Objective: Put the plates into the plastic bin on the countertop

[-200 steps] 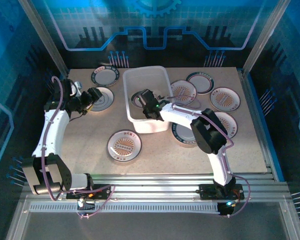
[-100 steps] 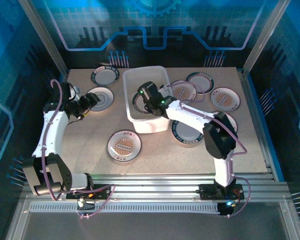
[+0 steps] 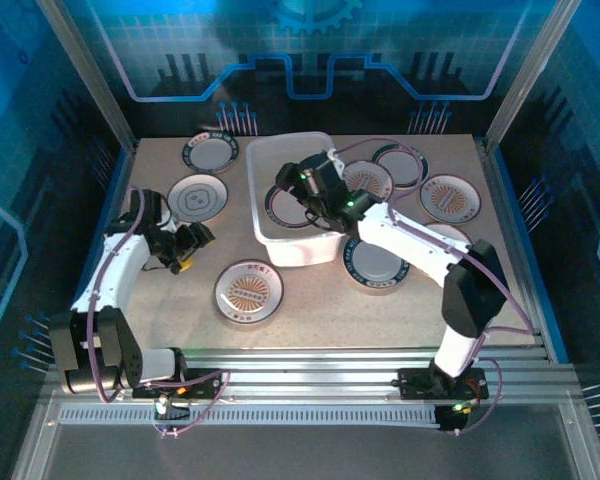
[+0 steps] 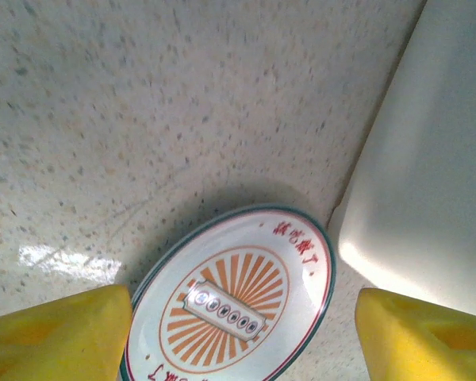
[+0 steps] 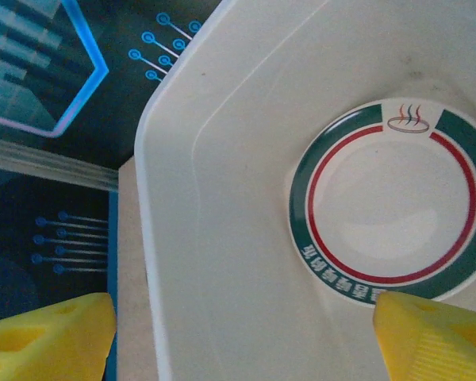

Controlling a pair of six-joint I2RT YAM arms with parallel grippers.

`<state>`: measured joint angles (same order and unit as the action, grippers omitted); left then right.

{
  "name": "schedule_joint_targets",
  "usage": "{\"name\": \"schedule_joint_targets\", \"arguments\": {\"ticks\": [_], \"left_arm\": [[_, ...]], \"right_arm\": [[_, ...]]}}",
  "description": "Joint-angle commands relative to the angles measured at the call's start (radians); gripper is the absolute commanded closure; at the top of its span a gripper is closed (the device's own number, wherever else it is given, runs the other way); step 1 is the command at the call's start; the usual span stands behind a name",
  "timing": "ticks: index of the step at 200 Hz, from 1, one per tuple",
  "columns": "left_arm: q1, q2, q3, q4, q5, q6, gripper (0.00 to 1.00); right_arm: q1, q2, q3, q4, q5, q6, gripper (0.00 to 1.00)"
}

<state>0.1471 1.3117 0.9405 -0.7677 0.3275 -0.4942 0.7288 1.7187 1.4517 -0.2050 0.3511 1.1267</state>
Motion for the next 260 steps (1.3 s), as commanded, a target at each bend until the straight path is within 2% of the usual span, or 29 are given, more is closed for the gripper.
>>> {"name": "schedule_joint_targets", "arguments": {"ticks": [1, 61, 96, 171, 260], "left_arm": [[-0.033, -0.008, -0.042, -0.037, -0.035, -0.018, 0.25], [-0.12, 0.018, -0.151, 0.023, -0.076, -0.053, 0.28], [-0.154, -0.003, -0.213, 0.04, -0.108, -0.054, 0.29], [-0.22, 0.027, -0.264, 0.094, -0.126, -0.044, 0.35], [-0.265, 0.09, -0.285, 0.137, -0.144, -0.035, 0.47]], "right_arm": [[-0.017, -0.112, -0.083, 0.057, -0.055, -0.104, 0.16], [-0.027, -0.314, -0.265, 0.12, -0.131, -0.207, 0.2], [-0.032, -0.39, -0.354, 0.145, -0.156, -0.194, 0.24], [-0.026, -0.434, -0.427, 0.182, -0.19, -0.157, 0.35], [-0.002, -0.51, -0.517, 0.205, -0.11, -0.122, 0.45]]}}
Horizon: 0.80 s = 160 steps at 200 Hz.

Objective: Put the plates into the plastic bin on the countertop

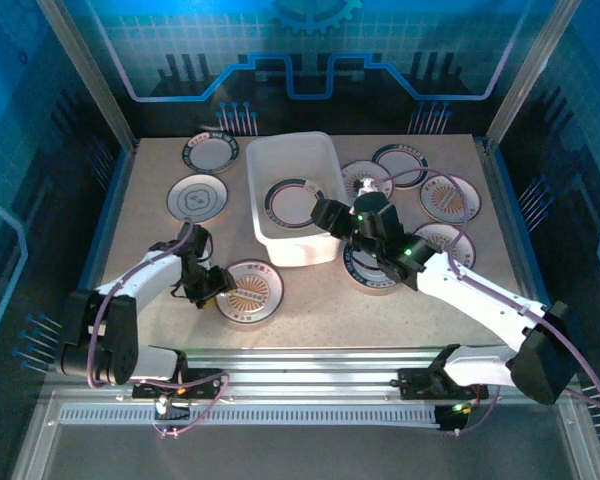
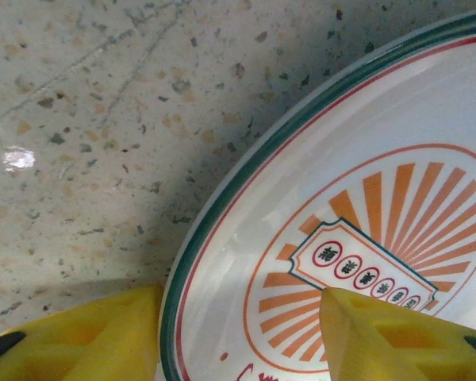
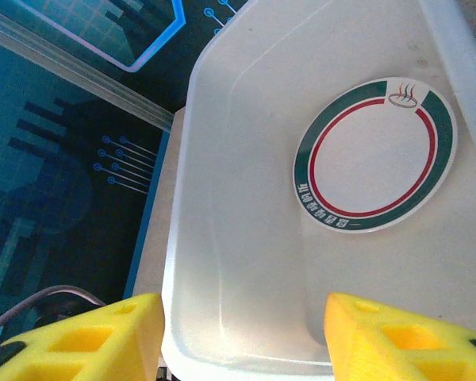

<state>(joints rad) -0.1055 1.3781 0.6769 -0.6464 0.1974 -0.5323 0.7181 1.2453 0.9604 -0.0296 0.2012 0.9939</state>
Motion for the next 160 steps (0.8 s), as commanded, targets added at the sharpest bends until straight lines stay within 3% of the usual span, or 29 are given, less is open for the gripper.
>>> {"name": "schedule_joint_targets", "arguments": {"ticks": [1, 160], "left_arm": [[-0.012, 0.025, -0.023, 0.016, -0.014, 0.003, 0.47], [-0.034, 0.057, -0.036, 0.036, -0.057, -0.006, 0.66]], "right_arm": [[0.009, -0.037, -0.026, 0.03, 0.041, 0.011, 0.45], [0.011, -0.064, -0.069, 0.03, 0.087, 0.026, 0.52]]}}
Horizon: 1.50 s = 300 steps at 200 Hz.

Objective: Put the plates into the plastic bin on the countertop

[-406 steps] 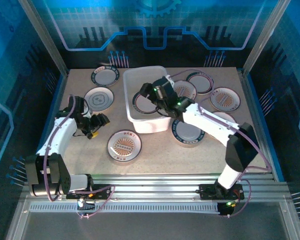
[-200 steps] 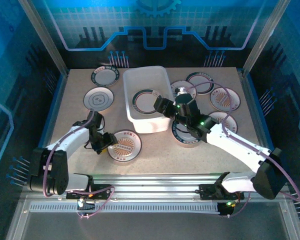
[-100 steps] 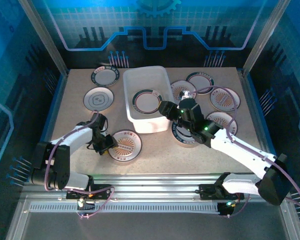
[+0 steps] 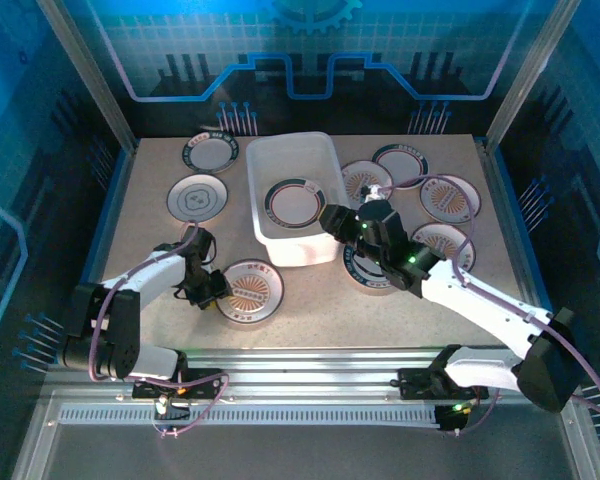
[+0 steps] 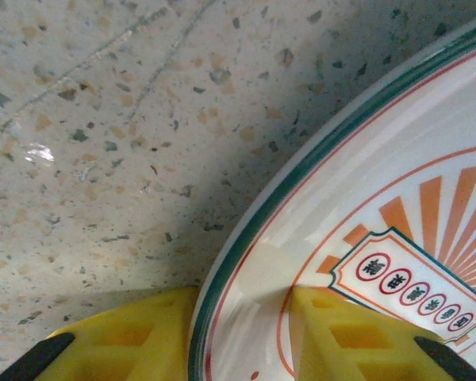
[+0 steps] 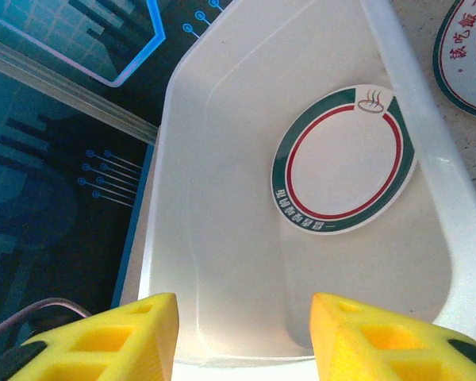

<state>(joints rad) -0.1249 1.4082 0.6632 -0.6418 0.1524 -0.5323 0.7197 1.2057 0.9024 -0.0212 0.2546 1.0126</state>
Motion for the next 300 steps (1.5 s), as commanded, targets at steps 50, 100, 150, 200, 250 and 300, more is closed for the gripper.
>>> {"name": "schedule_joint_targets", "arguments": {"ticks": [50, 100, 150, 200, 250, 300], "left_arm": [[-0.018, 0.005, -0.024, 0.022, -0.023, -0.016, 0.7], [-0.018, -0.026, -0.03, 0.018, -0.03, -0.024, 0.73], [-0.018, -0.067, -0.041, 0.004, -0.037, -0.039, 0.77], [-0.018, -0.144, -0.05, -0.017, -0.057, -0.073, 0.81], [-0.018, -0.232, -0.035, -0.051, -0.066, -0.095, 0.87], [-0.018, -0.279, -0.03, -0.072, -0.074, -0.098, 0.96]], "right_arm": [[0.01, -0.023, -0.016, 0.026, 0.035, 0.012, 0.52], [0.01, -0.012, -0.017, 0.028, 0.027, 0.021, 0.52], [0.009, -0.009, -0.016, 0.03, 0.023, 0.024, 0.52], [0.009, -0.019, -0.016, 0.031, 0.022, 0.027, 0.51], [0.009, -0.023, -0.016, 0.03, 0.02, 0.03, 0.51], [0.009, -0.018, -0.013, 0.039, 0.005, 0.035, 0.51]]}}
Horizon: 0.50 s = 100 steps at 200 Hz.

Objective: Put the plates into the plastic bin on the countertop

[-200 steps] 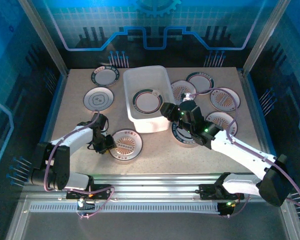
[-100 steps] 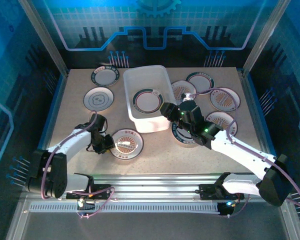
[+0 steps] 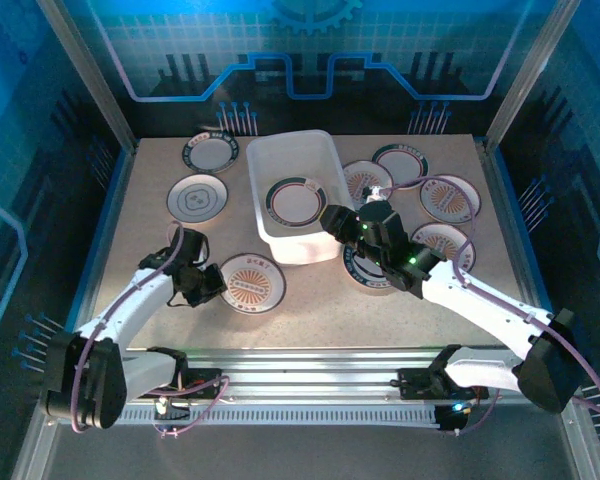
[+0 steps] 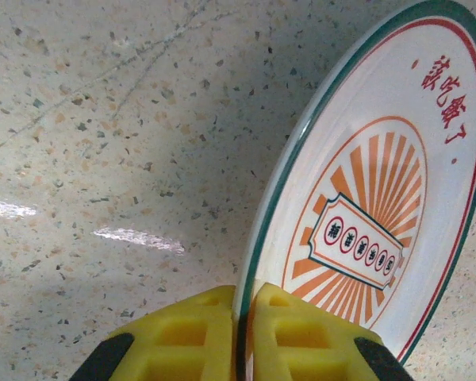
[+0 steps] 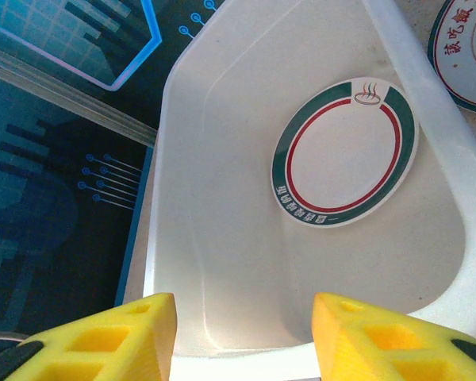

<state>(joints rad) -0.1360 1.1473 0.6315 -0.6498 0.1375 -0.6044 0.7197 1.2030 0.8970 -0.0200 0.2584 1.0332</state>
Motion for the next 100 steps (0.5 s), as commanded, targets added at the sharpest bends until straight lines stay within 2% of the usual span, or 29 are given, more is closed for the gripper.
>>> {"name": "schedule_joint_targets", "arguments": {"ticks": [1, 45, 100], "left_arm": [[-0.007, -0.019, 0.002, -0.065, -0.059, -0.026, 0.96], [-0.006, -0.096, 0.054, -0.134, -0.093, -0.021, 1.0], [-0.004, -0.218, 0.137, -0.209, -0.207, 0.022, 1.0]], "right_arm": [[0.009, -0.016, -0.007, 0.037, 0.001, 0.014, 0.51], [0.009, -0.023, 0.002, 0.033, -0.004, 0.013, 0.5], [0.011, -0.025, 0.014, 0.022, -0.011, 0.014, 0.5]]}}
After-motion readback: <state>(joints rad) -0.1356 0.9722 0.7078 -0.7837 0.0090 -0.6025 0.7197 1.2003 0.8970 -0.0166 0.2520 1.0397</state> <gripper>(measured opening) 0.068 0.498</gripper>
